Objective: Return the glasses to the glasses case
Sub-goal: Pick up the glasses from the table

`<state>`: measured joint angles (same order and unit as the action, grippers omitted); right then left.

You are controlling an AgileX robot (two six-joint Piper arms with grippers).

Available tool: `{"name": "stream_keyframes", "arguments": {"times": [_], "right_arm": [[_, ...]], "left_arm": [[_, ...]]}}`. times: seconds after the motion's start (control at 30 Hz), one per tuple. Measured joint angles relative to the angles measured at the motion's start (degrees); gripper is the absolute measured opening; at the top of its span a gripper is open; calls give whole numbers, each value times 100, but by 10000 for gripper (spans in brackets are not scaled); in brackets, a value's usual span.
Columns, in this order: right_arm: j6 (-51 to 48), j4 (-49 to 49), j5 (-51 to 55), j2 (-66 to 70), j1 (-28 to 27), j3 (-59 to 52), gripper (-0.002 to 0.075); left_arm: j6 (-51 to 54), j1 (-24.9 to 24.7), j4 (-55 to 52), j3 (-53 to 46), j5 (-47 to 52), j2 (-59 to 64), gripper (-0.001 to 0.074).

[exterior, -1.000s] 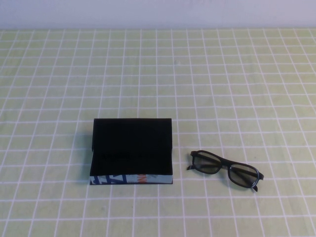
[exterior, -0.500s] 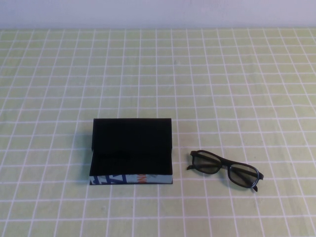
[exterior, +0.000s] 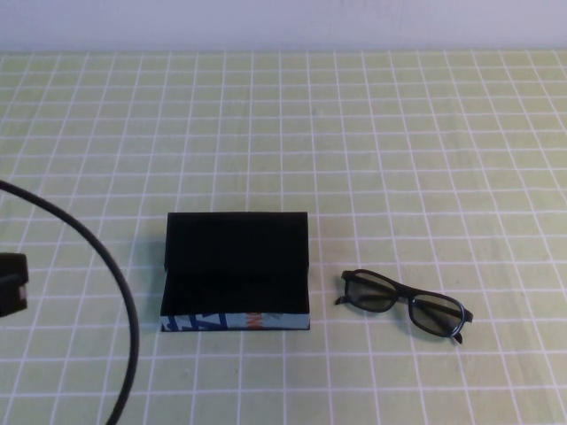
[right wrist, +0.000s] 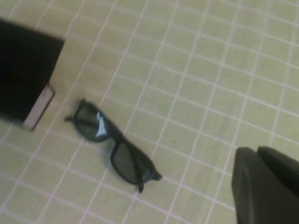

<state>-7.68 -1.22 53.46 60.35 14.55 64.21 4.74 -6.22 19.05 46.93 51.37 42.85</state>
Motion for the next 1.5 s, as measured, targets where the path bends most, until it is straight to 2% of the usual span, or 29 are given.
{"name": "stream_keyframes", "arguments": {"times": [0.17,0.37,0.43,0.63,0.73,1.33,1.43,1.5], "right_arm": [[-1527,-24,901,1223,792,902,-18],[-2009,-25,1160,2364,1340,1214,-5],[-2060,-25,1160,2652,1405,1253,43],[-2191,-25,992,3412,1415,1263,313],[-2333,-25,942,3753,1415,1273,358],[-2701,-211,440,4817,1415,1357,370],[-2701,-236,428,4910,1415,1367,340],[-2712,-246,428,4934,1415,1398,273]], "left_arm": [[193,0,346,0,156,376,-3],[310,0,591,0,199,494,-3],[319,0,591,0,199,494,-3],[435,0,591,0,295,494,-3],[470,0,598,0,356,494,-3],[528,0,634,0,502,502,-3],[550,0,634,0,521,502,-3],[550,0,638,0,544,502,-3]]}}
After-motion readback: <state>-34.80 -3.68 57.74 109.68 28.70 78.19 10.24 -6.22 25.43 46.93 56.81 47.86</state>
